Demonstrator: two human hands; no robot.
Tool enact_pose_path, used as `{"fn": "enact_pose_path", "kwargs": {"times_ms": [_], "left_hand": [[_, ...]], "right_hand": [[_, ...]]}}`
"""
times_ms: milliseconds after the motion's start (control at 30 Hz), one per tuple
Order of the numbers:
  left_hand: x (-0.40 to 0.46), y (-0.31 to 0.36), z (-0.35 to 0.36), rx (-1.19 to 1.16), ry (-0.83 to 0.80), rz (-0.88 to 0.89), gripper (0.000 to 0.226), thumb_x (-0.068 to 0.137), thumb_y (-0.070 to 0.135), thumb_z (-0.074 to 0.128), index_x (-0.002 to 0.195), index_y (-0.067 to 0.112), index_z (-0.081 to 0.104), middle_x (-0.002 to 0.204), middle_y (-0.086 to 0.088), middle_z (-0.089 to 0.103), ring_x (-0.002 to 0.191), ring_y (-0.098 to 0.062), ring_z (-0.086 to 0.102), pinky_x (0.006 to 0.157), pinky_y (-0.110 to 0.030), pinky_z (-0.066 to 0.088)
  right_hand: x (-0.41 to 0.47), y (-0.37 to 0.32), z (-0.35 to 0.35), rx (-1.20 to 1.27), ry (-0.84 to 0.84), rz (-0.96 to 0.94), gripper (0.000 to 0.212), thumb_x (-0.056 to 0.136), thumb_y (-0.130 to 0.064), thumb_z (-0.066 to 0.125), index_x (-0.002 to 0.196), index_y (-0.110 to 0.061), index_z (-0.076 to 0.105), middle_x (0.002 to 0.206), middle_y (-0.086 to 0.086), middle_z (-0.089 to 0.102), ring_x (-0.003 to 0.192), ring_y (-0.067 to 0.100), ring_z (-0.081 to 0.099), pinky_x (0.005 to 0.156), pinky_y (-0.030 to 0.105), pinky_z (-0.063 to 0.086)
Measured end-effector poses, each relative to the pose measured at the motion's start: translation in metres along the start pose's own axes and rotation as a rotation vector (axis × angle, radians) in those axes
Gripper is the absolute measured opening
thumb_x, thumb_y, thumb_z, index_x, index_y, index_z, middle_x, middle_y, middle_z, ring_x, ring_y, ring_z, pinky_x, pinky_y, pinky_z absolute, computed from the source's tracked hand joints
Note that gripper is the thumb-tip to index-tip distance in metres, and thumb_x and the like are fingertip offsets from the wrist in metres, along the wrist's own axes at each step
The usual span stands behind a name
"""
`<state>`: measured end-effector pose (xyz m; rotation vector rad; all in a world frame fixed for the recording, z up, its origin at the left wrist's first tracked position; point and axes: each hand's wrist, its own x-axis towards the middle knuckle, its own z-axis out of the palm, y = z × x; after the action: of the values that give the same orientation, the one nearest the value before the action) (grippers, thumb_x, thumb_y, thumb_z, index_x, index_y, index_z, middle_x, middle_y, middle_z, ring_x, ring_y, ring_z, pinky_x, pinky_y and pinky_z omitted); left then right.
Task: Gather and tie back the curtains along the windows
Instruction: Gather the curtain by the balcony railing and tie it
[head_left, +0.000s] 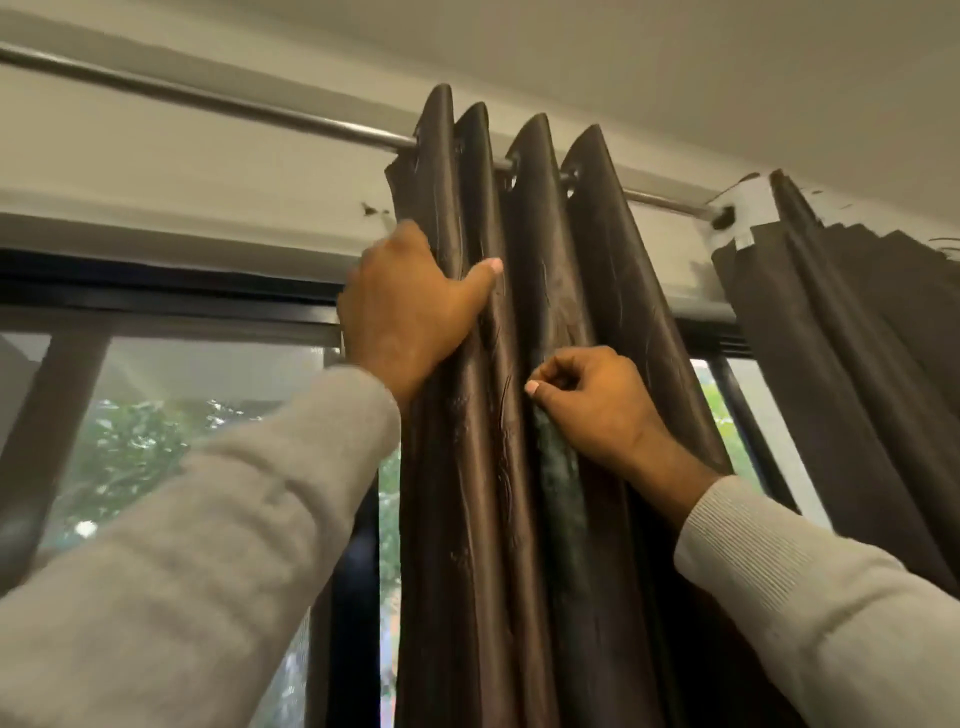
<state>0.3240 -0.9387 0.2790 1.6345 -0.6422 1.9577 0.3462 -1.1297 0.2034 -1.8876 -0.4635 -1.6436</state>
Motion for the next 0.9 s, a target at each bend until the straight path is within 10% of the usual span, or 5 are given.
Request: {"fn": "enact_pose_path", "kwargs": {"times_ms": [267,433,600,767,900], "left_hand": [[0.087,-0.032,-0.062,0.684,0.093,-0.200,0.041,0.085,0.034,0.073,0.112,0.003,0.070,0.113,-0.028,0.068,0.105,-0.049,0.066,0.090,-0.051,0.055],[0.092,-0.051,-0.095,-0.042,-0.030,-0.488,0.020,0.075,0.026,0.082,0.089,0.013,0.074,0.090,-0.010,0.070,0.081,-0.027,0.064,0.072,-0.034,0.050],[0.111,-0.052,-0.089,-0.089,-0.001,-0.374,0.050,0.082,0.037,0.089,0.120,0.015,0.068,0.099,-0.008,0.078,0.079,-0.024,0.077,0.061,-0.033,0.057],[0.113,-0.065,-0.083,-0.087,-0.118,-0.362,0.027,0.087,0.016,0.081,0.113,0.012,0.074,0.097,-0.013,0.080,0.074,-0.027,0.079,0.064,-0.034,0.063],[0.112,-0.074,-0.082,-0.057,-0.131,-0.314,0.011,0.092,0.009,0.070,0.102,0.014,0.074,0.096,-0.010,0.077,0.085,-0.026,0.076,0.076,-0.034,0.063]], "right_hand": [[0.087,-0.003,0.030,0.036,0.010,-0.015,0.033,0.100,-0.055,0.058,0.089,-0.025,0.068,0.084,-0.004,0.069,0.087,0.020,0.069,0.084,0.043,0.060],[0.125,-0.023,0.034,0.265,0.057,0.072,0.087,0.082,-0.097,0.034,0.116,-0.022,0.064,0.116,0.006,0.068,0.112,0.032,0.063,0.101,0.049,0.052],[0.148,-0.057,0.029,0.464,0.064,-0.033,0.103,0.081,-0.091,0.053,0.154,-0.019,0.045,0.153,0.007,0.055,0.138,0.028,0.053,0.115,0.044,0.045],[0.161,-0.078,0.040,0.389,-0.046,-0.055,0.085,0.088,-0.064,0.070,0.155,-0.018,0.045,0.151,0.009,0.054,0.131,0.029,0.058,0.104,0.041,0.051],[0.165,-0.095,0.051,0.155,0.065,-0.081,0.018,0.086,-0.028,0.063,0.098,-0.017,0.070,0.114,0.011,0.072,0.106,0.031,0.067,0.090,0.036,0.056]]}}
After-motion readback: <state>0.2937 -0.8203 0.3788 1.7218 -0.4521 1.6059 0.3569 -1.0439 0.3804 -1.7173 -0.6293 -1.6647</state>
